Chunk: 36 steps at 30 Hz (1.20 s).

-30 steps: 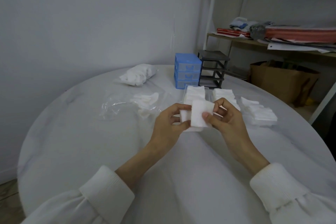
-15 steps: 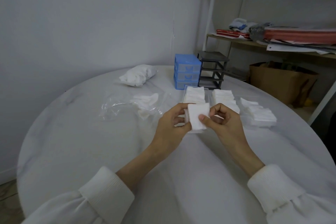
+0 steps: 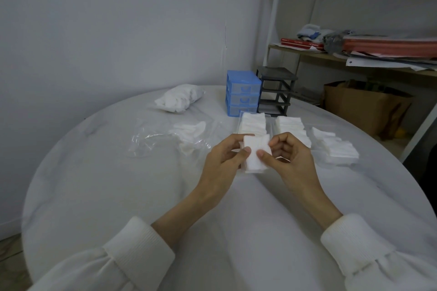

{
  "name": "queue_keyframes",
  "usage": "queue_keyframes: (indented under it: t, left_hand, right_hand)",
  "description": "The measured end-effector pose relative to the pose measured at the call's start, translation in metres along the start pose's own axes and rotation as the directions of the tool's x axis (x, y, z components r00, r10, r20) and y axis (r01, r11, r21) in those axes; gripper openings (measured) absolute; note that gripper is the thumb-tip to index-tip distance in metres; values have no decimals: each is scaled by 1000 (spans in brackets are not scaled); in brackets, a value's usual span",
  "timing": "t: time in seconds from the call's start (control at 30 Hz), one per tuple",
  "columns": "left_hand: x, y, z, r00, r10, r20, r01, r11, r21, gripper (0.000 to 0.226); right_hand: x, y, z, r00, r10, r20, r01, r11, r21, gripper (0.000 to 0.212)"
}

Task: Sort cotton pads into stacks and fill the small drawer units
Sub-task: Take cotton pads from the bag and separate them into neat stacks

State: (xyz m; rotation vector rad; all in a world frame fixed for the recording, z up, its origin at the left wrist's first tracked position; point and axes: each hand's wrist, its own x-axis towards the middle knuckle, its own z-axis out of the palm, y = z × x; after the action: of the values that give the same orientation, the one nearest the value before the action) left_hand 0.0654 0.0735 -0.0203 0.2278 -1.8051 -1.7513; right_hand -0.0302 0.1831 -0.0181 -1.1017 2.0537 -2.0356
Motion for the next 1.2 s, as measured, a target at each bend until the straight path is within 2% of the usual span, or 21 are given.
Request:
queue_keyframes:
  t: [0.3, 0.47, 0.53, 0.77, 1.0, 1.13, 1.2]
  left_hand:
    - [2, 0, -1, 999, 53, -9, -53, 999, 8, 26]
    - [1, 0, -3, 997, 71, -11, -71, 997, 25, 31]
    - [2, 0, -3, 998, 66, -14, -65, 998, 26, 35]
    - [2, -1, -5, 997, 69, -33, -69, 998, 2, 39]
    - [-2, 0, -3, 989, 143, 30, -146, 978, 150, 26]
    - [1, -7, -2, 984, 179, -11, -169, 949, 266, 23]
    - [5, -9, 1, 984, 175, -17, -165, 949, 268, 25]
  right_hand:
    - [1, 1, 0, 1000, -8, 3, 8, 998, -59, 24]
    - [-2, 0, 1, 981, -22, 190, 25, 1000, -15, 15]
    - [-2, 1, 1, 975, -20, 222, 22, 1000, -7, 13]
    - [0, 2, -1, 982, -23, 185, 25, 1000, -13, 15]
    - [0, 1, -3, 988, -27, 154, 31, 999, -24, 18]
    - [0, -1, -6, 984, -25, 175, 34, 998, -52, 24]
    - [1, -2, -8, 986, -19, 169, 30, 998, -64, 28]
